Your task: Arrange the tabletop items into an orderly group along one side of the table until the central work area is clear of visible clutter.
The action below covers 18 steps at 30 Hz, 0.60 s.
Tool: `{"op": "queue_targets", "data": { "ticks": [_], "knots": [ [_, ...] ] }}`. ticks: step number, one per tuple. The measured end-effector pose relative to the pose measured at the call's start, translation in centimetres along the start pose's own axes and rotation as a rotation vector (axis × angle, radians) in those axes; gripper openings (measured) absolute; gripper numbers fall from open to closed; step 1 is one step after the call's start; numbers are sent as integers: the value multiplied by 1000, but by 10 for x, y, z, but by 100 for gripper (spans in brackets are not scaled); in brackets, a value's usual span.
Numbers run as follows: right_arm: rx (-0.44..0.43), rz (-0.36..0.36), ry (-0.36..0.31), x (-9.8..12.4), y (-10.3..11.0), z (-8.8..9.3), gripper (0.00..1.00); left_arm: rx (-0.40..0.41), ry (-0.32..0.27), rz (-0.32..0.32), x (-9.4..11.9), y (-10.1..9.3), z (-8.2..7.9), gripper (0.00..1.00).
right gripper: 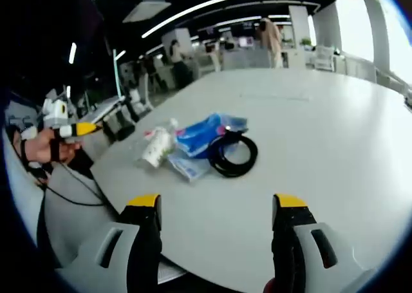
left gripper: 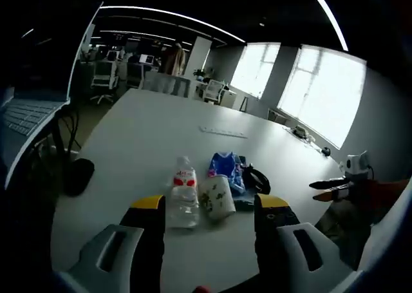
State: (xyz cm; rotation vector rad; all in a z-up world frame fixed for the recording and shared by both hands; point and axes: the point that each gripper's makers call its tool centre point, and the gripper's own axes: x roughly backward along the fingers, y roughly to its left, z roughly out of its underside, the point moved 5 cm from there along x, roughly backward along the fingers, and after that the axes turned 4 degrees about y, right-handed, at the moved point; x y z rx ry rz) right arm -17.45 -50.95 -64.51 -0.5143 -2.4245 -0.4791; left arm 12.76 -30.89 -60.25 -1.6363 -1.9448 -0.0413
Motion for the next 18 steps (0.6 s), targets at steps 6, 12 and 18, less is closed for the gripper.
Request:
{"op": "queue_targets", "data": {
  "ticks": [6,12,18],
  "knots": [
    [4,0,-1,0,0,-3,68,6,8,5,-1,-2,4,55],
    [5,-9,3,-2,2,-3,69,-3,14,6,0,-2,4,55],
    [12,-22,9,-5,6,-3,69,-9,25,5,0,-1,4,58]
  ]
}}
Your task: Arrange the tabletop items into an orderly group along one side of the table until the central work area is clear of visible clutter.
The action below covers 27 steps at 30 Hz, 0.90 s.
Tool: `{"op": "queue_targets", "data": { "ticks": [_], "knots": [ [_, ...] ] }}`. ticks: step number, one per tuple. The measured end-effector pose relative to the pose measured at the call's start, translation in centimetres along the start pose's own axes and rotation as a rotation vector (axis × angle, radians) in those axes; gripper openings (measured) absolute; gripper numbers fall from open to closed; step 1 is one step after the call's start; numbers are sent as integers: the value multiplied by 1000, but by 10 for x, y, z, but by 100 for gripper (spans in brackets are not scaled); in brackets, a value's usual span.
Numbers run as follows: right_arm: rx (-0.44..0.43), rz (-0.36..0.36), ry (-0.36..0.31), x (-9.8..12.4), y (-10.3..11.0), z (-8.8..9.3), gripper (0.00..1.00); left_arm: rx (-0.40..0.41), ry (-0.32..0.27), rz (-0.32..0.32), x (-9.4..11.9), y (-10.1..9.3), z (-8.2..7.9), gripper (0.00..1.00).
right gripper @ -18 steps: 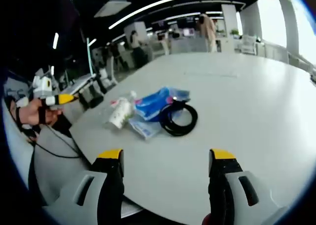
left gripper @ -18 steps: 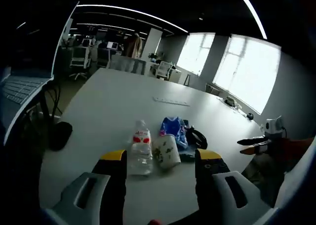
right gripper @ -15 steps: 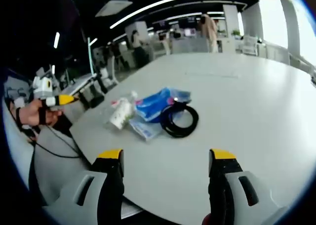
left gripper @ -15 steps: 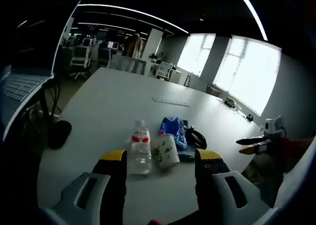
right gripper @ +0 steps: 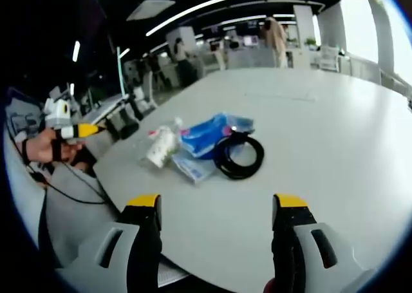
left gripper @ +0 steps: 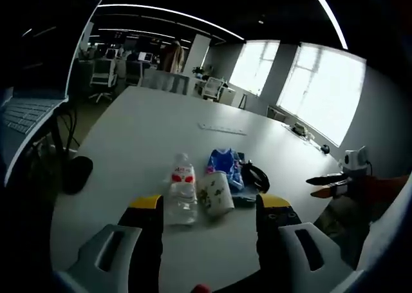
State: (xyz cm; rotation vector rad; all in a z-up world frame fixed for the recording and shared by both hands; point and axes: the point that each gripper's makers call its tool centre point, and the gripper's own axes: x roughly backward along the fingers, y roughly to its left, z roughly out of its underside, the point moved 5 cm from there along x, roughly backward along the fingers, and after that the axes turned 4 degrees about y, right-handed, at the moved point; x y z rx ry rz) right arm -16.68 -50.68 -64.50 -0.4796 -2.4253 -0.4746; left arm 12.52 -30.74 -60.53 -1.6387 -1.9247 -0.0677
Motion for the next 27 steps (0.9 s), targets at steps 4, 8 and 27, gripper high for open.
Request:
{"op": "queue_targets", "data": {
  "ticks": [4,8,27],
  "knots": [
    [-1,-5,-4,-1,1,-1,69,-7,4,-1,0,0,0,58],
    [0,-10,0,-2,2,-1,69,-18,4,-1,0,-1,-2,59],
    [-14,-25,23,-3,6,8,68,15,57,-10,6,-1,20,54]
  ]
}}
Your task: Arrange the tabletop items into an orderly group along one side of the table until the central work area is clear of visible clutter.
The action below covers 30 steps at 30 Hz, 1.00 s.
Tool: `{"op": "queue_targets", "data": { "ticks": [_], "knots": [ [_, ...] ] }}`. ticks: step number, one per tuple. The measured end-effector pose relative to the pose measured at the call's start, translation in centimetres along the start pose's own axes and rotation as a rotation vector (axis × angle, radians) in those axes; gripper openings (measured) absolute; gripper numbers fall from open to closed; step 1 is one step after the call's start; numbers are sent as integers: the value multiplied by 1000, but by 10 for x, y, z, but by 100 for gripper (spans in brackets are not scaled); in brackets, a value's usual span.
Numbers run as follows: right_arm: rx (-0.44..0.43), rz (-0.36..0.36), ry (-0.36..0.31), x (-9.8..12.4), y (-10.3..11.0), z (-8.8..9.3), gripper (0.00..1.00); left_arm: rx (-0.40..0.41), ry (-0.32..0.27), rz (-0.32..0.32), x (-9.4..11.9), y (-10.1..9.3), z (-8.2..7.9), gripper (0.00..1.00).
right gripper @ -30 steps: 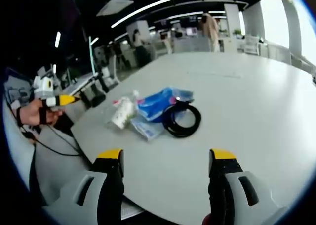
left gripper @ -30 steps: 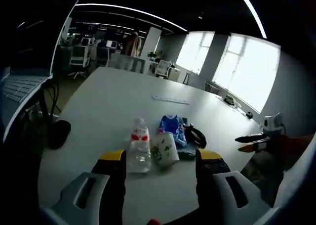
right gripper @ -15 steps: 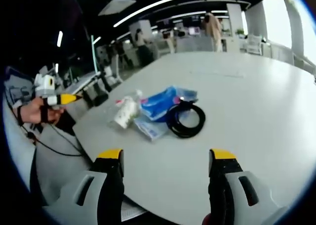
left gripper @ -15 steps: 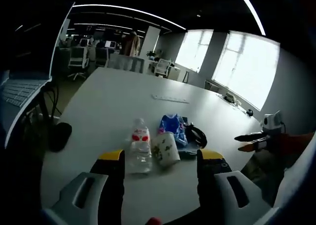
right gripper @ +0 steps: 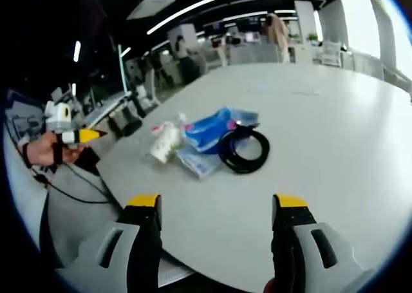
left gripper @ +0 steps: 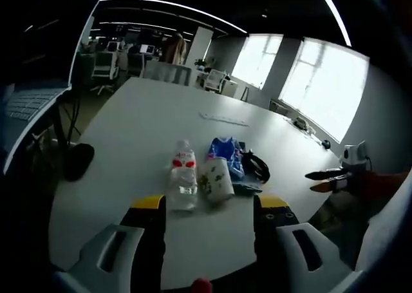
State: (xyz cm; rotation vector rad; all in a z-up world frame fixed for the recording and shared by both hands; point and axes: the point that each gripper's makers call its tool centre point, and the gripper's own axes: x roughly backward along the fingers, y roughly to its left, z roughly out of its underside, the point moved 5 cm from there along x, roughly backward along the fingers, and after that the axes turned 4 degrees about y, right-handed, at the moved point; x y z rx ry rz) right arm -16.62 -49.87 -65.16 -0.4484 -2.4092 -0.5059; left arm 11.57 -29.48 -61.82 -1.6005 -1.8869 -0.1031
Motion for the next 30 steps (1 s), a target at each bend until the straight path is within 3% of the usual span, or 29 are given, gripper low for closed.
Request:
{"op": "queue_targets", "data": {
  "ticks": [22,30],
  "knots": [
    [-14,1,3,1,10,11,68,21,54,-2,-9,7,12,54],
    [-33,13,4,4,8,19,68,-18,84,13,-23,9,4,49]
  ]
}}
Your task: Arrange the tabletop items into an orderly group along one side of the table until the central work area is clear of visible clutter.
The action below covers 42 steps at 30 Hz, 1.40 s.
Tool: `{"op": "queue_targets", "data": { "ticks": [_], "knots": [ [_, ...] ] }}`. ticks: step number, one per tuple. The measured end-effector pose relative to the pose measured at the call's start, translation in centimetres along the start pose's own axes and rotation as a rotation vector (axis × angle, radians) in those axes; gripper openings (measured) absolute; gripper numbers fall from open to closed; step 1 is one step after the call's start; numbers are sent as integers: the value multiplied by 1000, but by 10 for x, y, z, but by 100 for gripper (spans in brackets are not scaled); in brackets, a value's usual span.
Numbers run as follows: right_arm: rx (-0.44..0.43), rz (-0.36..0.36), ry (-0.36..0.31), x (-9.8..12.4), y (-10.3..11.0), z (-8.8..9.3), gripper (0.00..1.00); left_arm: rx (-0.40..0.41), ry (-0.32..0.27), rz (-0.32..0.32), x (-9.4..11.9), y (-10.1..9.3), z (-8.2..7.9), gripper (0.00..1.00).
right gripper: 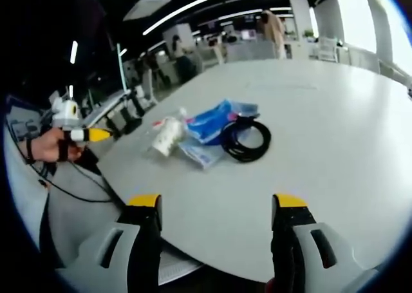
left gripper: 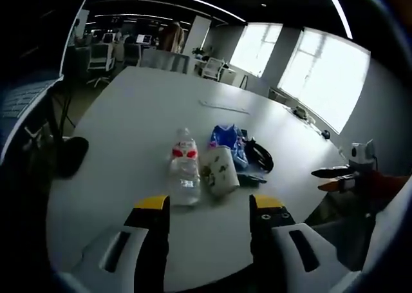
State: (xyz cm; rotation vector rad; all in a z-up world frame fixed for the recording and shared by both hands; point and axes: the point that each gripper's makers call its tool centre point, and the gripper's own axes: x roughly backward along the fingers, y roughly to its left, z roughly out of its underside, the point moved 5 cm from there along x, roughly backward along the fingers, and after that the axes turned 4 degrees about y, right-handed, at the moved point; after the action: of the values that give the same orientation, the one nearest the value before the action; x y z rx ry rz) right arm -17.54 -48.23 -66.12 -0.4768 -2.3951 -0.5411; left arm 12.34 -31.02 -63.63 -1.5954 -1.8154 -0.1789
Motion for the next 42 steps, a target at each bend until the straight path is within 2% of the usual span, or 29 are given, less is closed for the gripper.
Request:
{"op": "queue_targets", "data": {
  "ticks": [11,16,19,21,32,42],
  "knots": [
    [-22,13,-1,3,-3,4,67,-31,66,-26,-31,16,-25,53],
    [-21,13,2,2,-3,3,67,15,102,-40,-48,25,-37,51],
    [-15,10,9,0,-4,4,67,35,114,-50,-58,31,-45,53],
    [-11,5,13,-2,-3,3,67,47,148,-54,-62,31,-44,52],
    [-12,-9,34,-6,-2,7,67,124,222,-63,-95,41,-54,48],
    [-19,-15,46,-9,-6,7,67,92,339,-80,-115,36,-48,48]
  ]
}}
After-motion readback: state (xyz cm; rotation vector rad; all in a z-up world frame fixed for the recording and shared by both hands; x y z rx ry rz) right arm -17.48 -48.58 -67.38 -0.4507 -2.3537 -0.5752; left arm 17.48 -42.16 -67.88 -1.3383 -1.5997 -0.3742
